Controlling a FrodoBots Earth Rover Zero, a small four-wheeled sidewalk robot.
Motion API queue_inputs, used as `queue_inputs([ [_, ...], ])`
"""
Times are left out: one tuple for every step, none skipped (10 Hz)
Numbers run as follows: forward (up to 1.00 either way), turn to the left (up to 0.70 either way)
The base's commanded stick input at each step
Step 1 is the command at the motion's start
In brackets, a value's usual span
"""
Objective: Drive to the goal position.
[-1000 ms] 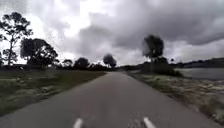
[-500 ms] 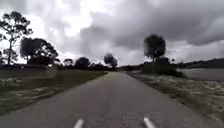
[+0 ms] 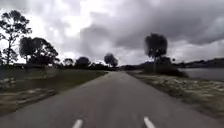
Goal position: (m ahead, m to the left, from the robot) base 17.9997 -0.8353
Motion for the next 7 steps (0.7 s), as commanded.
queue_inputs([
  [0.70, 0.00],
  [0.70, 0.00],
  [0.70, 0.00],
  [0.70, 0.00],
  [0.70, 0.00],
  [0.70, 0.00],
  [0.70, 0.00],
])
